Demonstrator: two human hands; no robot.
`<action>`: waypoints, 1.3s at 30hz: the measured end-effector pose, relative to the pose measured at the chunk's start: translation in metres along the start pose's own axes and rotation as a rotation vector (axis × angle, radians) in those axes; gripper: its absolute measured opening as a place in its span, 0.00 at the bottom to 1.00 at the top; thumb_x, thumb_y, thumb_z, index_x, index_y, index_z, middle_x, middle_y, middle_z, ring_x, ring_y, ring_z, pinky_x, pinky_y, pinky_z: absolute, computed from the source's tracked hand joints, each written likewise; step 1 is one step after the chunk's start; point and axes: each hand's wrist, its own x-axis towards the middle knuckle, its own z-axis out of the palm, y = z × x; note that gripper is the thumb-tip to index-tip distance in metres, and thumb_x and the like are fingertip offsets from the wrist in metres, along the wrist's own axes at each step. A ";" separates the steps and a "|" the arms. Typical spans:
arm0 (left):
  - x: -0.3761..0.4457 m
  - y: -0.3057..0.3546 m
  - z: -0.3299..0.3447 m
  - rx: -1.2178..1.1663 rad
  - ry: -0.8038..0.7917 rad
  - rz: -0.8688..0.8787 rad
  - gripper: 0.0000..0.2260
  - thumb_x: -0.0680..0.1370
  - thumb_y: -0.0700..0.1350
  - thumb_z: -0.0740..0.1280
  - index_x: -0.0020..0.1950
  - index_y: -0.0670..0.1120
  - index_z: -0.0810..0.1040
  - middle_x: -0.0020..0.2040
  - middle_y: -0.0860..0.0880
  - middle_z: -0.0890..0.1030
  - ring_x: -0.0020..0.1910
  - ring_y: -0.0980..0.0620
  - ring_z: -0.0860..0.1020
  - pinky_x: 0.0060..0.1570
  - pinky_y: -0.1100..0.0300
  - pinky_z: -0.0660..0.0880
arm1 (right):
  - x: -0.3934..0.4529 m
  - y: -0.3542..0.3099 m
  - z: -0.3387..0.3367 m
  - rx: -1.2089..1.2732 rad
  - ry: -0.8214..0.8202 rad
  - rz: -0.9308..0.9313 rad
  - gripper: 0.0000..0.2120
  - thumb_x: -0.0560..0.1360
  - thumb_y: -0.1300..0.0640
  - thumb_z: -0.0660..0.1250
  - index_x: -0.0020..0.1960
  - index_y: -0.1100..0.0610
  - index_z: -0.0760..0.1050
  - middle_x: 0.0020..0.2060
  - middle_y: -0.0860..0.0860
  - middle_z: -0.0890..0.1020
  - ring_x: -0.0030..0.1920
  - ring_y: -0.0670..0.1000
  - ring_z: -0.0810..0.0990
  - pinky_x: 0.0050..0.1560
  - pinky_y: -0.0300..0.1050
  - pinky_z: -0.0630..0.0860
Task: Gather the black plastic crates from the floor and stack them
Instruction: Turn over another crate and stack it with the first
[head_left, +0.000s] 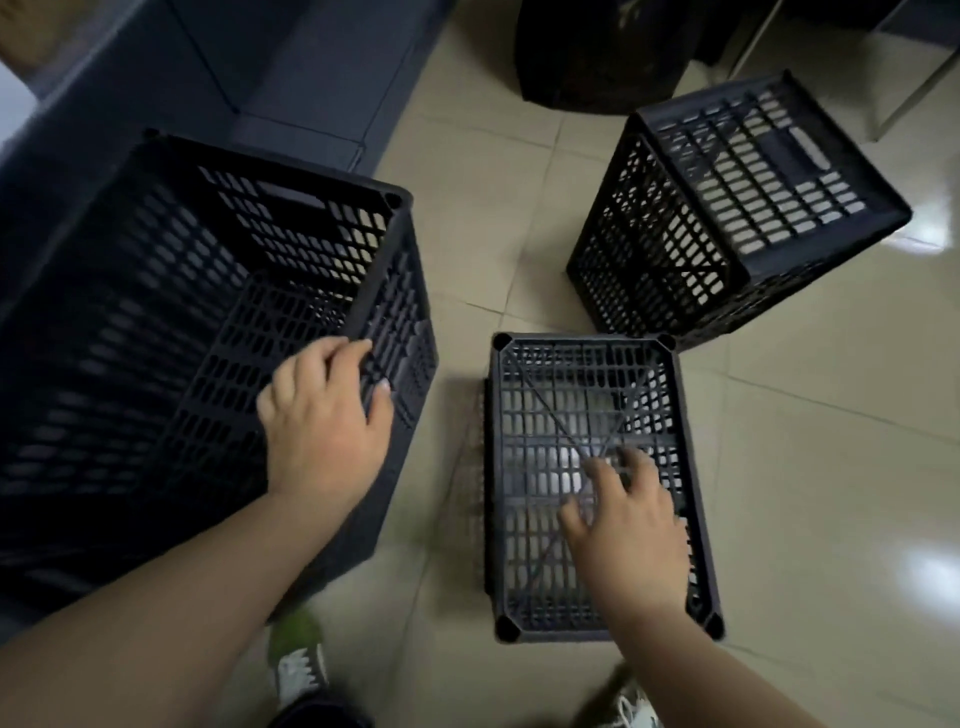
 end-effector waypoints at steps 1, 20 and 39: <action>-0.001 0.016 0.007 -0.002 0.019 0.003 0.18 0.77 0.48 0.66 0.66 0.46 0.73 0.63 0.44 0.73 0.62 0.40 0.68 0.59 0.41 0.66 | 0.008 0.016 -0.003 -0.002 -0.007 -0.018 0.22 0.76 0.43 0.59 0.68 0.47 0.69 0.73 0.51 0.60 0.68 0.56 0.66 0.61 0.54 0.70; -0.083 0.180 0.140 0.200 -0.401 -0.073 0.28 0.79 0.61 0.54 0.77 0.56 0.54 0.75 0.45 0.57 0.72 0.44 0.57 0.68 0.46 0.62 | 0.107 0.211 -0.021 -0.160 -0.060 -0.230 0.25 0.77 0.39 0.55 0.72 0.45 0.63 0.75 0.52 0.57 0.71 0.57 0.62 0.64 0.54 0.66; -0.244 0.297 0.187 0.148 -0.279 -0.521 0.26 0.79 0.61 0.53 0.75 0.56 0.56 0.73 0.46 0.60 0.70 0.44 0.61 0.65 0.46 0.66 | 0.100 0.329 -0.037 -0.399 -0.157 -0.804 0.26 0.78 0.39 0.54 0.73 0.46 0.61 0.76 0.52 0.55 0.73 0.58 0.57 0.65 0.54 0.64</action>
